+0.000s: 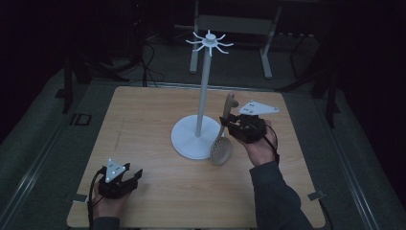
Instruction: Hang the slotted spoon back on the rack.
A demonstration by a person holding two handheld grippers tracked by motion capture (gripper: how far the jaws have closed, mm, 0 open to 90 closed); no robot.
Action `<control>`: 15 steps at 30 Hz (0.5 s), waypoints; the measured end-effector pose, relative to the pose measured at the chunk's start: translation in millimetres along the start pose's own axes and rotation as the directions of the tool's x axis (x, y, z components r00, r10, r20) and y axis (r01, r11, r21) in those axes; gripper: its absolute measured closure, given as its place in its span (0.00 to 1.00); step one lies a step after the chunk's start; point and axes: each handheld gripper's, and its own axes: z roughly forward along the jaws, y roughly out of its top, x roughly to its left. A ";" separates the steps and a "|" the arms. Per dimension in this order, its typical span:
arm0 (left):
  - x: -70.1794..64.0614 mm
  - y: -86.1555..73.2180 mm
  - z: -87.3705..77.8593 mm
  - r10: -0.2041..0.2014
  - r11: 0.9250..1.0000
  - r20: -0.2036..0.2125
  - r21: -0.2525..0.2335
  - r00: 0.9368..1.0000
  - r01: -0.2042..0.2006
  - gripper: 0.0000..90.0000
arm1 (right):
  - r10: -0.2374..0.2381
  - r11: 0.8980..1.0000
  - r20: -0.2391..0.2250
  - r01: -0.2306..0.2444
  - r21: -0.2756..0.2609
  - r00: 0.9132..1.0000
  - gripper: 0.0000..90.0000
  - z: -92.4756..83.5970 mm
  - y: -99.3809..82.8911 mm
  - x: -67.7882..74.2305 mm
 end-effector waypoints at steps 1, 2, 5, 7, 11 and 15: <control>0.1 0.0 -0.1 -0.001 1.000 0.000 -0.001 1.000 0.001 0.50 | -0.001 1.000 0.000 0.001 -0.002 1.000 0.82 -0.2 0.6 -0.3; 0.3 0.0 -0.2 -0.002 1.000 -0.001 -0.002 1.000 0.002 0.50 | 0.000 1.000 0.001 0.000 -0.004 1.000 0.82 -0.4 1.1 -0.5; 0.3 -0.1 -0.3 -0.003 1.000 -0.001 -0.003 1.000 0.003 0.50 | 0.005 1.000 0.004 -0.005 -0.007 1.000 0.82 -1.0 2.8 -1.4; 0.1 -0.1 -0.2 -0.003 1.000 -0.001 -0.003 1.000 0.003 0.50 | 0.003 1.000 0.004 -0.003 -0.010 1.000 0.82 -1.5 4.2 -1.9; 0.2 -0.3 0.2 -0.002 1.000 0.001 0.001 1.000 0.002 0.50 | 0.002 1.000 0.005 -0.001 -0.016 1.000 0.82 -2.5 7.4 -2.4; 0.0 -0.4 0.7 0.000 1.000 0.004 0.004 1.000 0.000 0.50 | -0.003 1.000 0.008 0.003 -0.024 1.000 0.82 -2.8 10.8 -3.0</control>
